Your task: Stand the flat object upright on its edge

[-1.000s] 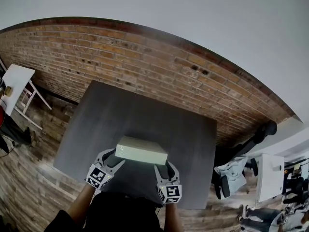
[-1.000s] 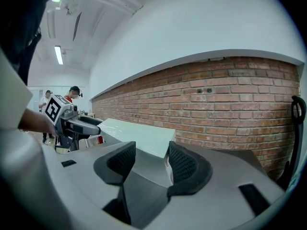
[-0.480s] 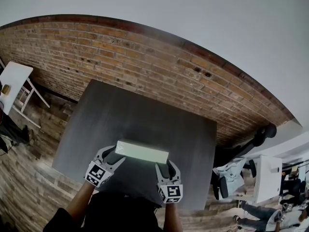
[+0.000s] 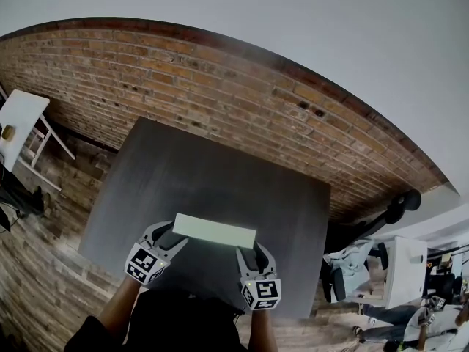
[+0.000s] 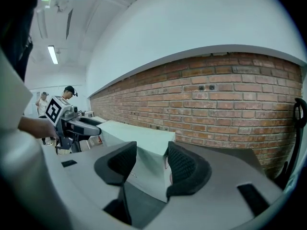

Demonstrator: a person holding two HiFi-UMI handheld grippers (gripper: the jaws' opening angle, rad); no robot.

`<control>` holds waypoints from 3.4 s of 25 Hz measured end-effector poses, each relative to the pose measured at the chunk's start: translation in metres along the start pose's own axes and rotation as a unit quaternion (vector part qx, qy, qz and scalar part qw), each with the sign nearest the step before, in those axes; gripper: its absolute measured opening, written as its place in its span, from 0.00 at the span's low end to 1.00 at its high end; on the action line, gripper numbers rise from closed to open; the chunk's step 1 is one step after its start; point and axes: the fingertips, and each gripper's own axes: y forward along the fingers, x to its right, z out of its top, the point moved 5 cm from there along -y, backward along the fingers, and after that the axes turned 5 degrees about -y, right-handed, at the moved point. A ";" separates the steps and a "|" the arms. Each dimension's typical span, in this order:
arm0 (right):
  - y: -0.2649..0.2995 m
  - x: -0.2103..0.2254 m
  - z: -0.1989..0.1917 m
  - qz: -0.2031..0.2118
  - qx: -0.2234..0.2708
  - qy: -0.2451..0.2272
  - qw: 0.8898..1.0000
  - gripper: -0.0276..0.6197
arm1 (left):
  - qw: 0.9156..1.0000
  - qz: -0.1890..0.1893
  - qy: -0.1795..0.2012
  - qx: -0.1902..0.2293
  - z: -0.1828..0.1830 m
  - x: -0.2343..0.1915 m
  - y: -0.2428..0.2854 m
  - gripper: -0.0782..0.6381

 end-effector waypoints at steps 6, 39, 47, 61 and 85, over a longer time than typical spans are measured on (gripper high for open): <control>0.003 -0.003 0.004 0.007 -0.013 0.010 1.000 0.37 | 1.000 0.000 -0.022 -0.021 0.001 -0.003 -0.005 0.45; 0.003 0.005 0.000 0.008 0.012 0.032 0.999 0.40 | 0.999 0.019 -0.028 0.006 -0.003 -0.009 -0.006 0.45; -0.008 0.006 0.003 -0.012 0.034 0.051 0.998 0.37 | 0.996 0.045 -0.053 0.054 0.007 -0.012 -0.030 0.43; -0.025 -0.025 0.027 -0.030 0.084 0.050 0.995 0.12 | 0.991 0.065 -0.047 0.109 0.026 0.016 -0.047 0.20; -0.030 -0.053 0.017 -0.022 0.070 0.051 0.996 0.08 | 0.988 0.101 -0.027 0.113 0.012 0.050 -0.047 0.18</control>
